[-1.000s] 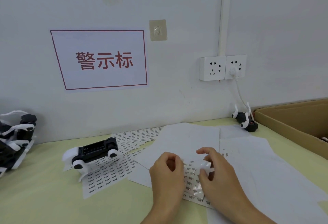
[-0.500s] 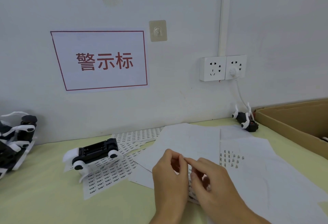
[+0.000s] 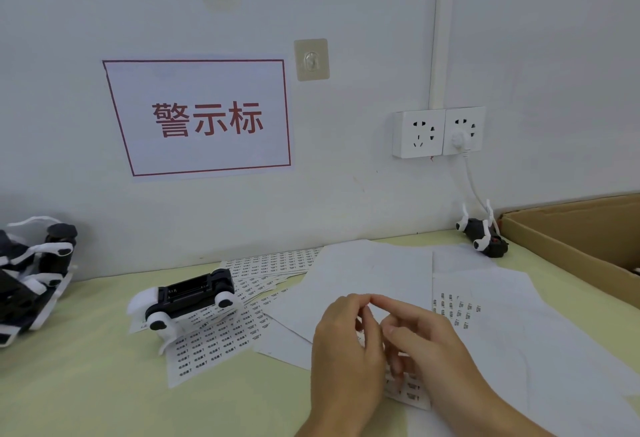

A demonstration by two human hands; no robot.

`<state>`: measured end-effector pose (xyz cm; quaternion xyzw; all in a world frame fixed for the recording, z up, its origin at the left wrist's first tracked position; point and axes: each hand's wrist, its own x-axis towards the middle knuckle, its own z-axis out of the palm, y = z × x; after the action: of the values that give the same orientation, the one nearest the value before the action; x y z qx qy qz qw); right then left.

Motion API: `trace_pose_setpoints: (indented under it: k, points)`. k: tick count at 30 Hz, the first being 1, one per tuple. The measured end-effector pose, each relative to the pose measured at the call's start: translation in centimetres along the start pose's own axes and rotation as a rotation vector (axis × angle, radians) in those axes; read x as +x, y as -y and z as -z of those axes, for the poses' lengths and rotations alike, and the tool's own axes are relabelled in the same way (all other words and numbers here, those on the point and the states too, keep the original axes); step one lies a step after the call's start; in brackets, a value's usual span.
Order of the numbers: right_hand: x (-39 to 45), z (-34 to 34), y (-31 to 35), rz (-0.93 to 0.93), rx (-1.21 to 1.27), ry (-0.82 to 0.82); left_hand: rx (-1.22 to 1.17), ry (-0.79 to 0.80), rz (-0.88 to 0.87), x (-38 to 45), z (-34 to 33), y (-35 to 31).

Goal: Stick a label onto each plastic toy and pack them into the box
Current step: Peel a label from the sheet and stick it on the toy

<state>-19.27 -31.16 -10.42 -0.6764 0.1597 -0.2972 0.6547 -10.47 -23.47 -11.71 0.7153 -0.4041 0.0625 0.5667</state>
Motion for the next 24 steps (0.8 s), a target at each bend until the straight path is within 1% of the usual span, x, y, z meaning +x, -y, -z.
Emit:
trace_pose_setpoints:
  k: [4,6,9,12,17,20,24]
  points:
    - [0.12,0.2,-0.07,-0.022,0.014,-0.058,-0.088,-0.005,0.132,0.31,0.16,-0.06]
    - [0.1,0.18,-0.01,-0.02,0.002,-0.051,-0.149,0.027,0.191,0.52,0.28,-0.03]
    - [0.1,0.15,0.04,-0.018,-0.013,-0.041,-0.221,0.094,0.225,0.67,0.48,0.02]
    - [0.05,0.15,0.11,-0.025,-0.035,-0.052,-0.233,0.11,0.208,0.68,0.43,0.18]
    - [-0.11,0.09,0.34,-0.043,-0.139,-0.098,-0.228,0.063,0.17,0.71,0.26,0.43]
    - [-0.27,-0.11,0.33,-0.018,-0.268,-0.181,-0.212,0.046,0.13,0.6,0.21,0.32]
    - [-0.48,-0.39,0.3,0.062,-0.477,-0.299,-0.177,0.031,0.089,0.62,0.17,0.16]
